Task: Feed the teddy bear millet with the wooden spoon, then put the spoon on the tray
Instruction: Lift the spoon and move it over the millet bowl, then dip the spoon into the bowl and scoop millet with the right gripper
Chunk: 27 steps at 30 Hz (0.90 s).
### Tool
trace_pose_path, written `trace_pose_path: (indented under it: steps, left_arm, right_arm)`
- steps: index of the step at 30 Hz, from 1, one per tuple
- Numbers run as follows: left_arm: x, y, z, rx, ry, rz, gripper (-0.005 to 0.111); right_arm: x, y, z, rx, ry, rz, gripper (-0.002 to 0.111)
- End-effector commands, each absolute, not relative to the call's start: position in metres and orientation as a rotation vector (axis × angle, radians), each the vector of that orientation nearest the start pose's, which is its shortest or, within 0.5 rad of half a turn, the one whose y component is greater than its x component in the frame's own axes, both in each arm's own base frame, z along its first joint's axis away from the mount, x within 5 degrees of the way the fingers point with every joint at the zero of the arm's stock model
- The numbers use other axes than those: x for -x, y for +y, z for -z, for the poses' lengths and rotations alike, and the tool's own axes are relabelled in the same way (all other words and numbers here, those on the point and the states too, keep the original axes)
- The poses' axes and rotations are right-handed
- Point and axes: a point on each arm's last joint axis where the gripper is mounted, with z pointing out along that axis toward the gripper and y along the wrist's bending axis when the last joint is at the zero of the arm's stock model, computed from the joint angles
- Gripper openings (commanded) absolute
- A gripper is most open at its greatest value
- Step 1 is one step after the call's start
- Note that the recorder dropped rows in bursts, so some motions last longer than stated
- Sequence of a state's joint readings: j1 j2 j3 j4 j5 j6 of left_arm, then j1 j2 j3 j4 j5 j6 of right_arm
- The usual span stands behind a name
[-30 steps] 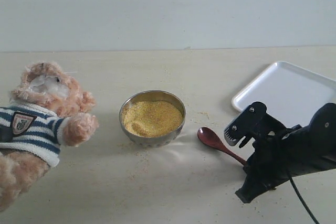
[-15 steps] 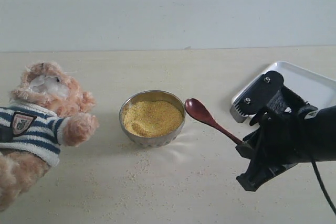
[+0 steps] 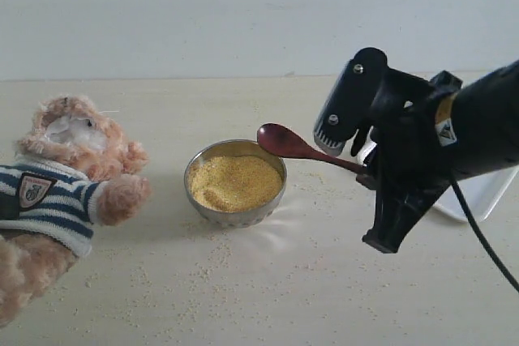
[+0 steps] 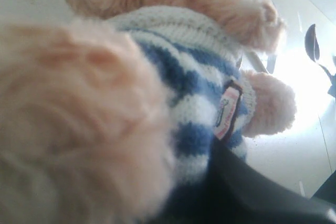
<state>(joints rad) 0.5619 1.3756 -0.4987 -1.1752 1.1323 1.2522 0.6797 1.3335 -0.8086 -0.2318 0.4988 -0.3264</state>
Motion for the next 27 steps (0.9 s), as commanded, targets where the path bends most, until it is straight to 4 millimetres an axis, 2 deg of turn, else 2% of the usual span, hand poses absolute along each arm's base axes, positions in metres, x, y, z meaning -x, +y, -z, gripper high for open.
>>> trace_pose_path:
  steps: [1,7,11,17,21,27]
  left_arm:
    - [-0.194,0.032,-0.199,0.075,2.344,1.086,0.005]
    - [-0.194,0.032,-0.199,0.075,2.344,1.086,0.005]
    - [-0.194,0.032,-0.199,0.075,2.344,1.086,0.005]
    - [-0.194,0.032,-0.199,0.075,2.344,1.086,0.005]
    - [-0.195,0.032,-0.199,0.077,2.345,1.083,0.005]
    - [-0.195,0.032,-0.199,0.077,2.345,1.083,0.005]
  right_arm:
    - [-0.215,0.169,-0.265,1.440,2.046,0.339,0.000]
    - [-0.220,0.200,-0.265,1.572,1.959,0.558,0.000]
    - [-0.225,0.229,-0.255,1.667,1.887,0.665,0.000]
    - [-0.241,0.271,-0.242,1.720,1.796,0.882,0.000]
    - [-0.251,0.277,-0.222,1.762,1.783,1.028,0.000]
    - [-0.254,0.283,-0.206,1.820,1.752,1.047,0.000]
